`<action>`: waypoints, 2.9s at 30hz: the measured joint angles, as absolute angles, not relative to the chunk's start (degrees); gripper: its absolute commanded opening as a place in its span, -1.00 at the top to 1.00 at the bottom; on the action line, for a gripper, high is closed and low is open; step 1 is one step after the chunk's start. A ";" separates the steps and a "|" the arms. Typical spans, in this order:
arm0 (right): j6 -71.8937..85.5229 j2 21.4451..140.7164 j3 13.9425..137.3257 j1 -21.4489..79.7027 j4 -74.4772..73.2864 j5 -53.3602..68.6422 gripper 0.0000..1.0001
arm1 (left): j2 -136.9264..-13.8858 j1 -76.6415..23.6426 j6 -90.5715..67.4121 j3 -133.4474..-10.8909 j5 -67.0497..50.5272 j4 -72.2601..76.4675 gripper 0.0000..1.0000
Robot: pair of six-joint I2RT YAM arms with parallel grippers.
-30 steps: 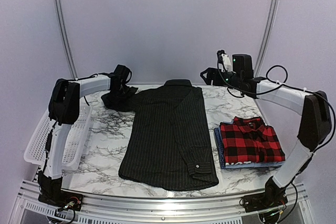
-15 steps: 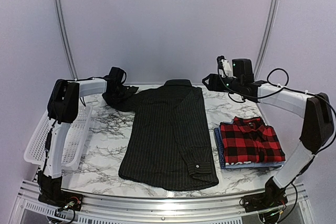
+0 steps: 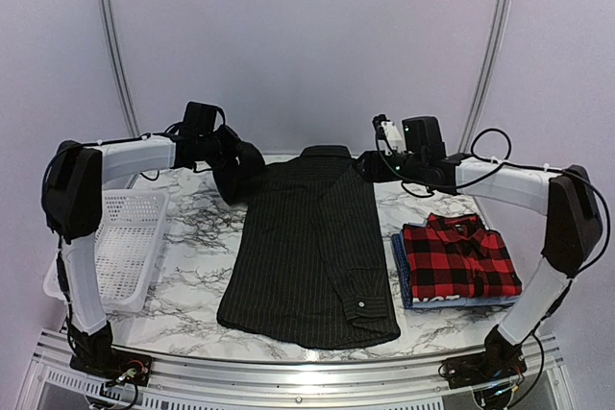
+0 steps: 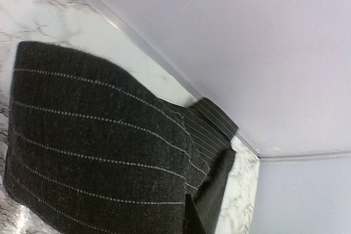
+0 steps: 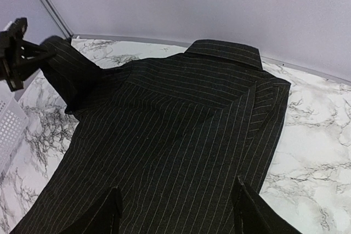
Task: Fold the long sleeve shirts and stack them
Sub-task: Pick up the sleeve from the center of the board, then pass from the left arm to the right
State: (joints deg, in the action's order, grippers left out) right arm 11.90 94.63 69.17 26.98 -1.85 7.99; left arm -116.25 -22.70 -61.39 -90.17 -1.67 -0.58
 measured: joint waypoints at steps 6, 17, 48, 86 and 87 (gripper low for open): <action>9.52 96.16 69.19 29.10 -2.26 5.89 -0.33 | -110.85 -27.27 -58.59 -85.21 -9.89 5.87 1.00; 3.88 98.56 69.19 36.07 -2.33 3.40 -0.42 | -111.09 -32.25 -55.57 -72.86 -19.53 8.27 1.00; -8.25 119.98 71.79 45.15 11.77 -0.47 -0.53 | -108.71 -31.00 -55.05 -73.41 -20.78 7.35 1.00; -5.26 112.95 94.17 43.53 -14.17 -8.69 1.00 | -103.33 -30.72 -46.15 -72.55 -25.45 1.19 -0.02; -4.89 112.92 95.66 43.18 -15.55 -9.72 1.00 | -101.54 -30.87 -45.74 -71.11 -25.43 0.89 -0.03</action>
